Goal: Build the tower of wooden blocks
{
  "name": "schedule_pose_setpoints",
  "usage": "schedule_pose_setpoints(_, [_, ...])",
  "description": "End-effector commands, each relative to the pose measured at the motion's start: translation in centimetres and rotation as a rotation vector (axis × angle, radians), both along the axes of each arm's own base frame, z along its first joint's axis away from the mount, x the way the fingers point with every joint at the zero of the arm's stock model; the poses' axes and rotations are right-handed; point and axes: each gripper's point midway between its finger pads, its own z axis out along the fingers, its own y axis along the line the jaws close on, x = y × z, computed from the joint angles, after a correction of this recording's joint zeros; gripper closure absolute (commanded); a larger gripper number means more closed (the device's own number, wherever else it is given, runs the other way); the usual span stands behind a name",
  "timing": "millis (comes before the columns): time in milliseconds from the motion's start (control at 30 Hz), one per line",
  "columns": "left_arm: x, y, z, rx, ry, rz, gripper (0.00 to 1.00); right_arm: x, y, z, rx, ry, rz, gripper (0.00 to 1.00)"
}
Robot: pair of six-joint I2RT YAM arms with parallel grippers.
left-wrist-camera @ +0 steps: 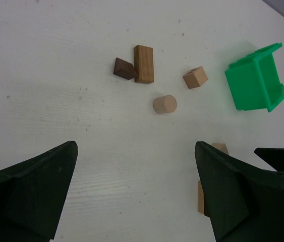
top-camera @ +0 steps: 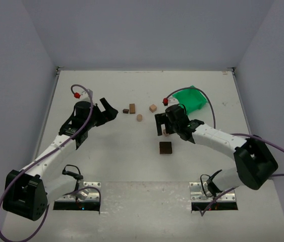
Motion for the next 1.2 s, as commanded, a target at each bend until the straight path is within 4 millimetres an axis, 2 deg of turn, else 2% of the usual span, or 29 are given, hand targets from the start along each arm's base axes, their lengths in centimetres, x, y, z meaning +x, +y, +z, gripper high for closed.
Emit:
schedule_pose_setpoints(0, [1.3, 0.5, 2.2, 0.023, -0.061, 0.034, 0.00, 1.8, 1.0, 0.8, -0.013, -0.033, 0.045, 0.01])
schedule_pose_setpoints(133, [1.4, 0.9, 1.7, 0.047, -0.052, 0.046, 0.00, 2.0, 0.7, -1.1, -0.073, 0.013, 0.068, 0.04])
schedule_pose_setpoints(233, [1.5, 0.9, 1.5, 0.052, -0.048, 0.044, 0.00, 2.5, 0.8, -1.7, -0.080, 0.032, 0.072, 0.09])
schedule_pose_setpoints(267, [1.5, 0.9, 1.4, 0.056, -0.046, 0.044, 0.00, 2.6, 1.0, -2.2, -0.078, 0.049, 0.083, 0.20])
schedule_pose_setpoints(433, [1.5, 1.1, 1.2, 0.066, -0.043, 0.049, 0.00, 2.7, 1.1, -2.8, -0.087, 0.082, 0.078, 0.35])
schedule_pose_setpoints(667, [1.4, 1.5, 0.9, 0.079, -0.038, 0.065, 0.00, 1.7, -0.2, -4.0, -0.117, 0.123, 0.038, 0.37])
schedule_pose_setpoints(833, [1.3, 1.5, 0.9, 0.079, -0.038, 0.065, 0.00, 1.4, -0.1, -4.4, -0.114, 0.139, 0.046, 0.38])
schedule_pose_setpoints(933, [1.2, 1.6, 1.0, 0.079, -0.040, 0.066, 0.00, 1.3, 0.0, -4.5, -0.113, 0.144, 0.045, 0.44])
schedule_pose_setpoints(1167, [1.0, 1.7, 1.3, 0.077, -0.050, 0.069, 0.00, 1.4, -0.2, -4.7, -0.124, 0.149, 0.039, 0.51])
